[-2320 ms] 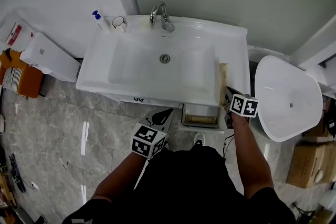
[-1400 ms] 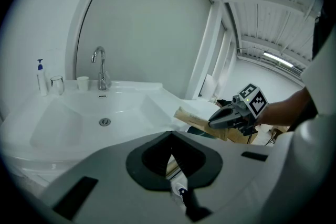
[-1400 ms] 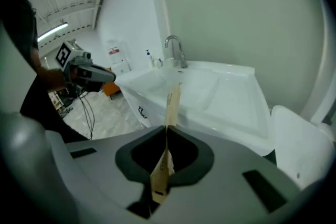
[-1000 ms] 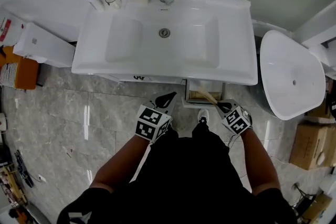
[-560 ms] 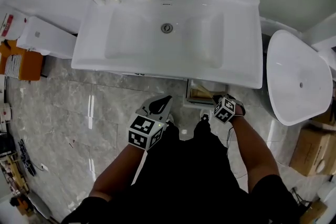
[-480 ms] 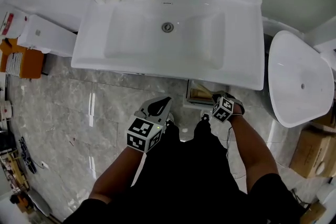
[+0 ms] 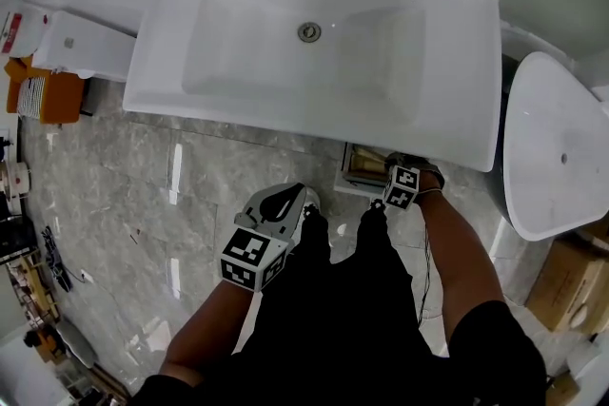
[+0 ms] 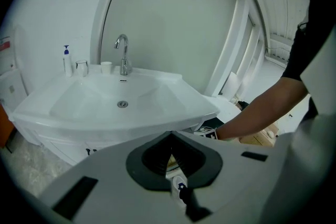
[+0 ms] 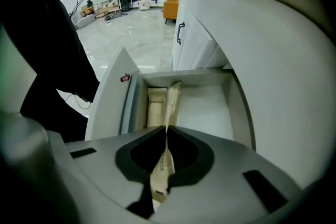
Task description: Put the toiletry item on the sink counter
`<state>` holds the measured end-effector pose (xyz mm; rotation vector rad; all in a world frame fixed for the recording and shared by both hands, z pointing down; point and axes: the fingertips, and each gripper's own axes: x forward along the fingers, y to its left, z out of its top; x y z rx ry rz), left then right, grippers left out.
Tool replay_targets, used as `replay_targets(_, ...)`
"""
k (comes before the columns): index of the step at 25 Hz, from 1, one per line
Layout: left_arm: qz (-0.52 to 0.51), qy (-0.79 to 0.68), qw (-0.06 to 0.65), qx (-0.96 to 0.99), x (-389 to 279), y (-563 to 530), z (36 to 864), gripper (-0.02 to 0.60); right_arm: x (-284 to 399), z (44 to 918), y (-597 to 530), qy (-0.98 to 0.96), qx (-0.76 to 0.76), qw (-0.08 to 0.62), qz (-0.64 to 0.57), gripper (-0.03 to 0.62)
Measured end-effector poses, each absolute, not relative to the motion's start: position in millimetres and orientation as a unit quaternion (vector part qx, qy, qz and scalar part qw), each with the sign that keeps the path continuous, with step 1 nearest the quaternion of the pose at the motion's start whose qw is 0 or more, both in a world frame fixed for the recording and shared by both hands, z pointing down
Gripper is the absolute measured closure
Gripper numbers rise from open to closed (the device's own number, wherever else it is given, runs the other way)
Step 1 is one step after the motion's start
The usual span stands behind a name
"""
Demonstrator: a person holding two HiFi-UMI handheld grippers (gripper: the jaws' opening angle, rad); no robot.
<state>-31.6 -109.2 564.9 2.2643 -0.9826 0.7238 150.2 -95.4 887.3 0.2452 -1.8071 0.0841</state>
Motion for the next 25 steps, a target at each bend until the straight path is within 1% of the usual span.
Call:
replay_targets(6, 0.278, -0.37, 0.298, 0.835, -35, -100, 576, 0.581, 156, 901, -103, -0.773, 0.114, 0.623, 0.05, 0.58)
replay_targets(13, 0.27, -0.368, 0.291, 0.841, -36, -108, 572, 0.581, 150, 895, -97, -0.77, 0.136, 0.621, 0.057, 0.579)
replay_targets(19, 0.259, -0.359, 0.279, 0.852, -36, -111, 563, 0.581, 149, 879, -89, -0.767, 0.157, 0.619, 0.062, 0.579)
replay_targets(25, 0.245, -0.345, 0.265, 0.866, -31, -109, 548, 0.581, 143, 836, -87, -0.774, 0.188, 0.601, 0.059, 0.579)
